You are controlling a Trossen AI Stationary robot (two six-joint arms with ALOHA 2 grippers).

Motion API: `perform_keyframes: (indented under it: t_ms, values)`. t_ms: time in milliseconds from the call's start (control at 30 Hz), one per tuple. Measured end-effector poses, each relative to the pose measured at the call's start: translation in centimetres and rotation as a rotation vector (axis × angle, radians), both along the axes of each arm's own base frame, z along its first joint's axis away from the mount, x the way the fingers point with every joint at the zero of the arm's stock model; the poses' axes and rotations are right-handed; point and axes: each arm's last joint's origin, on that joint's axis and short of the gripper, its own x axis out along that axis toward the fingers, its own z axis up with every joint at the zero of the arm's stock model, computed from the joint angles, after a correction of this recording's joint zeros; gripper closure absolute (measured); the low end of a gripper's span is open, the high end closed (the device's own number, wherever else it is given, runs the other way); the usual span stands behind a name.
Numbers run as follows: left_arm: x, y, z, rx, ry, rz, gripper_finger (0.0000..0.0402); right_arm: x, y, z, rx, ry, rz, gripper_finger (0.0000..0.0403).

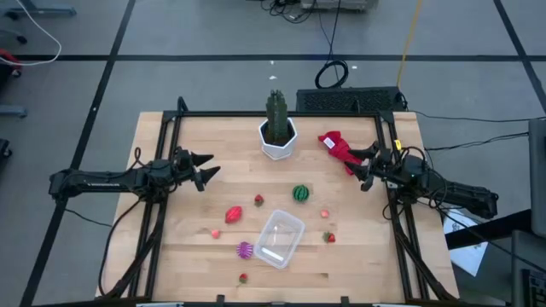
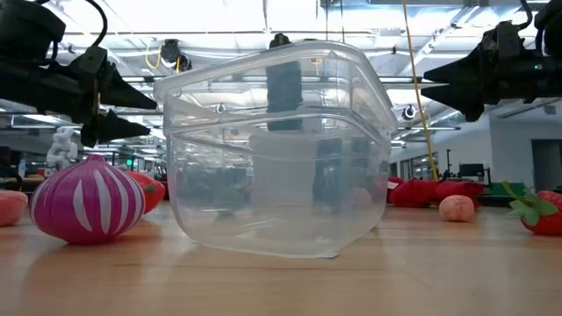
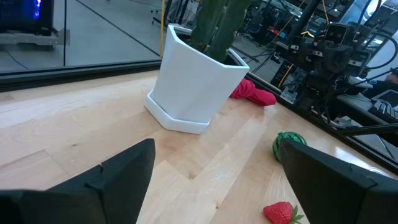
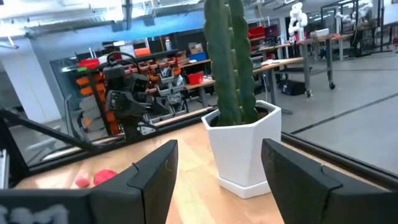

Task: Pick and placing Produce into tupperware
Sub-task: Put the green watermelon into the transparent bin

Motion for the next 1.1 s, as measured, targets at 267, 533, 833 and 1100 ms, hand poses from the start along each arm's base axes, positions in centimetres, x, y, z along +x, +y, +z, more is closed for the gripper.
perform_keyframes:
  t_ms: [267, 533, 833, 1100]
  values:
    - [0.0, 0.0, 0.0, 0.000, 0.000, 0.000, 0.0052, 0.0, 0.0, 0.0, 0.055, -0.020, 0.005, 0.0179]
    - [0.0, 0.0, 0.0, 0.000, 0.000, 0.000, 0.0053, 0.0, 0.0, 0.0, 0.170, -0.062, 0.017, 0.0179]
    - [0.1, -0.1, 0.1, -0.016, -0.022, -0.028, 0.0052, 0.0, 0.1, 0.3, 0.169, -0.093, 0.050, 0.0179]
    - [0.3, -0.5, 0.7, -0.162, -0.128, -0.149, 0.0053, -0.6, 1.5, 3.3, 0.169, -0.398, 0.380, 0.0179]
